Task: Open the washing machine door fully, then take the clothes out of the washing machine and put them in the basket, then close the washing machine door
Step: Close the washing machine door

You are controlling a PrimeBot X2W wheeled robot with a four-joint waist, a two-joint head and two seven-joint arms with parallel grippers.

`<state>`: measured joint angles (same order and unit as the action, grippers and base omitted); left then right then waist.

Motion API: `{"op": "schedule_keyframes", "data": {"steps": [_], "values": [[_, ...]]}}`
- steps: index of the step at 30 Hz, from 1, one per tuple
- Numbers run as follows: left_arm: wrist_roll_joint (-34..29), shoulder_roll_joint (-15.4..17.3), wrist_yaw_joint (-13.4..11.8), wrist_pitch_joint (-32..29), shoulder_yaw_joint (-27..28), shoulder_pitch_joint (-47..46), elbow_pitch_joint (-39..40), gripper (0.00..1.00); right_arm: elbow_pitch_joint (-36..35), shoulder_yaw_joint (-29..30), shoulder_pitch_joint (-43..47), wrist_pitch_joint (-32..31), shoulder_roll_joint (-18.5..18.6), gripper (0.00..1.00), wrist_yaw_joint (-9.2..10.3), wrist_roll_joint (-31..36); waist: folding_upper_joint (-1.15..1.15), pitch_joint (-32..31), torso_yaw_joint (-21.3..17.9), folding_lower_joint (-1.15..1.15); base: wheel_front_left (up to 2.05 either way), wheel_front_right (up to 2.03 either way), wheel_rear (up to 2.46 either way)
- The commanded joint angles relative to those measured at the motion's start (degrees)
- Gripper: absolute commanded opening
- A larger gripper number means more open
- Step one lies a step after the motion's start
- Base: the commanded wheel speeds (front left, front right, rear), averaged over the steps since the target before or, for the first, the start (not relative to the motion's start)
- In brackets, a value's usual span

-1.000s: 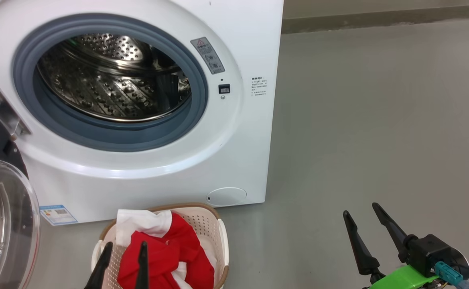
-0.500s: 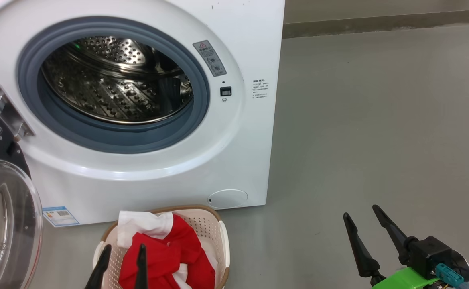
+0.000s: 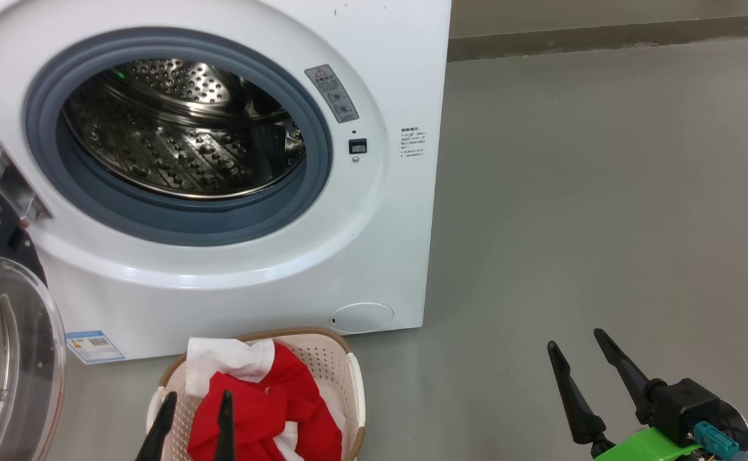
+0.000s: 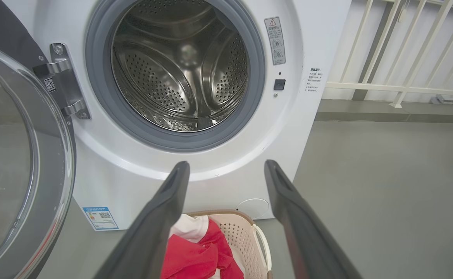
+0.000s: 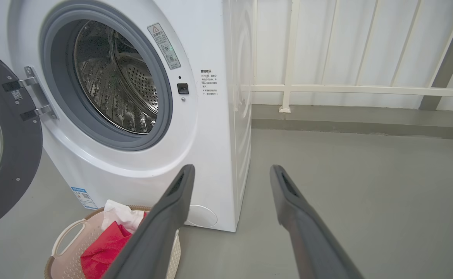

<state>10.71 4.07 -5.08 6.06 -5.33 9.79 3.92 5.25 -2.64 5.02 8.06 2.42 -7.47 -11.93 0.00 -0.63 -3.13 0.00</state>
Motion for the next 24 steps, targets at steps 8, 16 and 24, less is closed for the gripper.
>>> {"op": "schedule_keyframes", "data": {"steps": [8,16,24], "values": [[0.2,0.6,-0.6,0.0,1.3,-0.8,1.3,1.00,-1.3,-1.3,-0.9,0.4,0.5,1.00,-0.02,0.5,0.00,-0.2,0.0,0.00,0.00,0.00,0.00],[0.3,0.6,-0.8,-0.1,0.6,-0.9,1.3,1.00,-1.2,-1.3,-1.0,0.4,0.5,1.00,-0.02,0.3,0.00,-0.6,0.0,0.00,-0.51,0.51,0.00],[0.3,0.7,-1.1,-0.1,0.1,-0.7,1.6,1.00,-1.0,-1.3,-1.0,0.3,0.5,1.00,-0.02,0.3,0.00,-1.2,0.0,0.00,-1.58,1.58,0.00]]}}
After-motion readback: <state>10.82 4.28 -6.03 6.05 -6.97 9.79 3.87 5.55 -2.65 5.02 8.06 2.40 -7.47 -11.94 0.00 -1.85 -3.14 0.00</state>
